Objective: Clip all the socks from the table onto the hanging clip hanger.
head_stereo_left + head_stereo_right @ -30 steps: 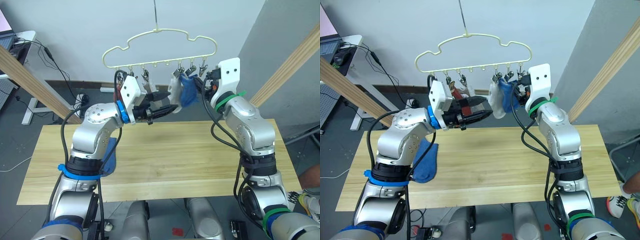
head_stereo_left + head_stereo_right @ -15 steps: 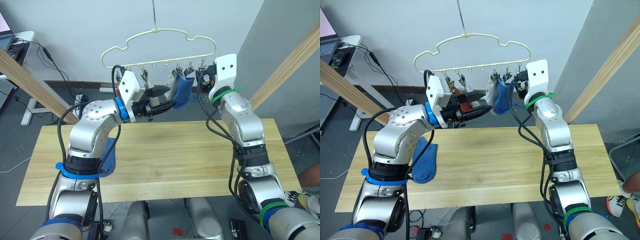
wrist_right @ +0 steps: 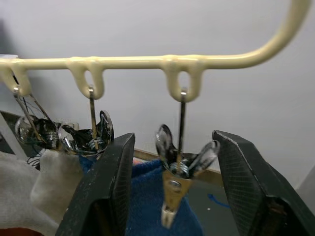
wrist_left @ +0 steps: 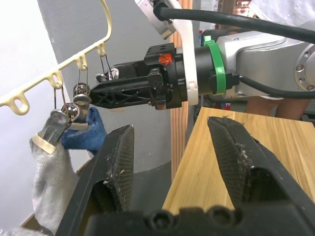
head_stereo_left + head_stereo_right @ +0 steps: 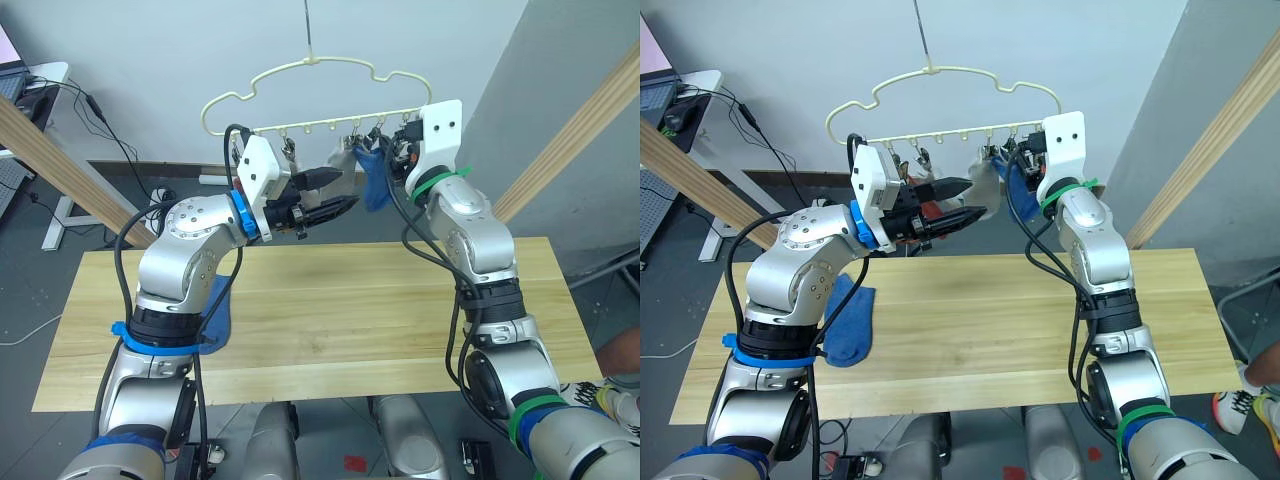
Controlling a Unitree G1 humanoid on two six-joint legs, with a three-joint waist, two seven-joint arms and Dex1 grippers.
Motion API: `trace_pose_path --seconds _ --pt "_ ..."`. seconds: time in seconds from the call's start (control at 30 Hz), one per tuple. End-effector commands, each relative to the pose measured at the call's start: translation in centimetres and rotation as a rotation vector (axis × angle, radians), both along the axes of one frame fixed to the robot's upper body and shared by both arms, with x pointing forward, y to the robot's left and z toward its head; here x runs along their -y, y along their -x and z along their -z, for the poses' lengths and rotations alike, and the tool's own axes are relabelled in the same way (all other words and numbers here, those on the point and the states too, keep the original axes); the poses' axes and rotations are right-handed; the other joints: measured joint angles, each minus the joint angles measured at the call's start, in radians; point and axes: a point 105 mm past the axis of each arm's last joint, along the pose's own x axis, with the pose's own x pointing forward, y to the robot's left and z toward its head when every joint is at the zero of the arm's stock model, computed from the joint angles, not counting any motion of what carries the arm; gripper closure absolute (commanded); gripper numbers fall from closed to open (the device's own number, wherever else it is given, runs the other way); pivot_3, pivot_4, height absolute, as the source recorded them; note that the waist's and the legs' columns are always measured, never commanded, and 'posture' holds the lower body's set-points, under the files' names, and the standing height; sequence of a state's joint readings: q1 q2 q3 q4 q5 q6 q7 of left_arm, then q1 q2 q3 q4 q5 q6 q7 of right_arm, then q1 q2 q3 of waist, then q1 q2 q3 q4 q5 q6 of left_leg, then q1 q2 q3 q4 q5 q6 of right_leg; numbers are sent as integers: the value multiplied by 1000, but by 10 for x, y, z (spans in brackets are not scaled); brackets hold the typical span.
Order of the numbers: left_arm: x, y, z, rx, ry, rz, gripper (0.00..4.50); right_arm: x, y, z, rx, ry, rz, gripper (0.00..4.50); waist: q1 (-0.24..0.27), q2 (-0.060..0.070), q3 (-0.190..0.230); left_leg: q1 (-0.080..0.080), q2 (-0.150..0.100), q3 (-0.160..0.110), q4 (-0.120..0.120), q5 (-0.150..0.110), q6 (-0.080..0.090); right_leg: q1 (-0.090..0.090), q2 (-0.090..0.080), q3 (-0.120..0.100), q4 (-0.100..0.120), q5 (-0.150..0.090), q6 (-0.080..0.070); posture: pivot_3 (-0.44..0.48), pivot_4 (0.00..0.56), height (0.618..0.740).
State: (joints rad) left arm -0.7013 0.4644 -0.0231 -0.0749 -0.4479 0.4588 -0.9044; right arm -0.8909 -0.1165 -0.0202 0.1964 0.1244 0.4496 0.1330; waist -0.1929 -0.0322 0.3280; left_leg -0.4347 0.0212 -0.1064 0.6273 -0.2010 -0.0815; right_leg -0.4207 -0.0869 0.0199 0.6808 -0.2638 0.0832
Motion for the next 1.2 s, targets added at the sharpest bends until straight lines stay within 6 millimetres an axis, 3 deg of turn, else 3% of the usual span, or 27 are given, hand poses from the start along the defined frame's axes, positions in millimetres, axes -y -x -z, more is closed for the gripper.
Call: trace_pose_path --seconds 0.03,0.6,1.2 --pt "3 8 -14 58 10 20 1881 -2 3 -21 58 -30 -21 1879 0 0 0 0 0 0 0 0 0 0 0 0 0 0 0 -251 297 740" --pt "1 7 -12 53 11 6 1881 -8 2 -24 67 -33 -37 1879 0 0 0 0 0 0 0 0 0 0 0 0 0 0 0 -251 290 740" --pt "4 7 -11 55 5 17 1881 16 8 -26 93 -87 138 1879 0 0 0 0 0 0 0 0 0 0 0 0 0 0 0 -262 295 740"
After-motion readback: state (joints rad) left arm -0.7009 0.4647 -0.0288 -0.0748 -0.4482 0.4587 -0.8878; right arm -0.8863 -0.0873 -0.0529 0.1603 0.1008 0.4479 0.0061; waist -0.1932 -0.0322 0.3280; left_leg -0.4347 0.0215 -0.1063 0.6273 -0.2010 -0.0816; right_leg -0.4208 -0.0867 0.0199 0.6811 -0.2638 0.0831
